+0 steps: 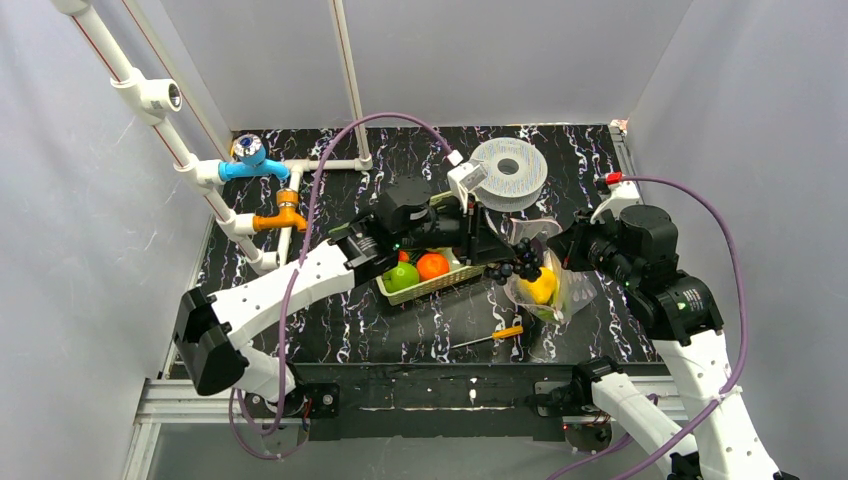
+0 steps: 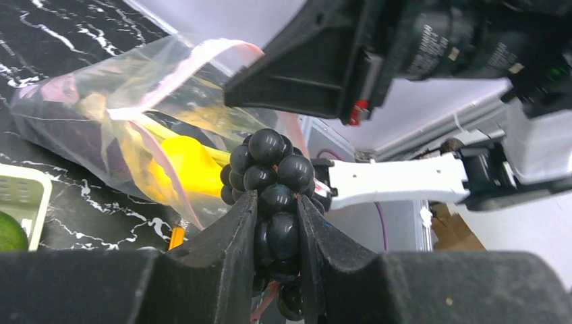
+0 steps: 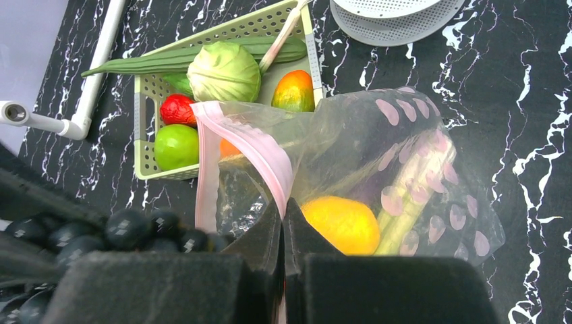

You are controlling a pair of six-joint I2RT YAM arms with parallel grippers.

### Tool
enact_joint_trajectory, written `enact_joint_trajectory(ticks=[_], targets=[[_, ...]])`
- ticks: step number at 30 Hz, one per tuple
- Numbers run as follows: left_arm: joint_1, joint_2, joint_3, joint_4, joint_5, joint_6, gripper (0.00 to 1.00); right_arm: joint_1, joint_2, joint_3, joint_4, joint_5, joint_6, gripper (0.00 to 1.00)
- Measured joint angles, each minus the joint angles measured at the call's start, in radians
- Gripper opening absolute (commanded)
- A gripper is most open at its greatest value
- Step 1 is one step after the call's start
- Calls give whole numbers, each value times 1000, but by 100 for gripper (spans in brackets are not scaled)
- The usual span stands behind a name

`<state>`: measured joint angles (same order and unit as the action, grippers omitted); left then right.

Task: Place the food in the zip-top bag and seal the zipper
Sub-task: Place the fake fruit in the zipper food storage bag.

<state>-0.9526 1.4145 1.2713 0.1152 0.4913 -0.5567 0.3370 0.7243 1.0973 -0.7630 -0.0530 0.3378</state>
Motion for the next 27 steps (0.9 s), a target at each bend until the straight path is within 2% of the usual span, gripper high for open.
enact_joint_trajectory(ticks=[7,10,18,27], targets=[[-33,81,77,-96,-200,-42,0,0,-5,0,0,-2,0,1],[-48,126,121,-154,-282,-56,3,0,-5,0,0,-5,2,1],[-104,242,296,-300,-424,-71,33,0,-5,0,1,-11,4,1],[-110,252,338,-347,-478,-95,62,0,-5,0,0,-11,4,1]])
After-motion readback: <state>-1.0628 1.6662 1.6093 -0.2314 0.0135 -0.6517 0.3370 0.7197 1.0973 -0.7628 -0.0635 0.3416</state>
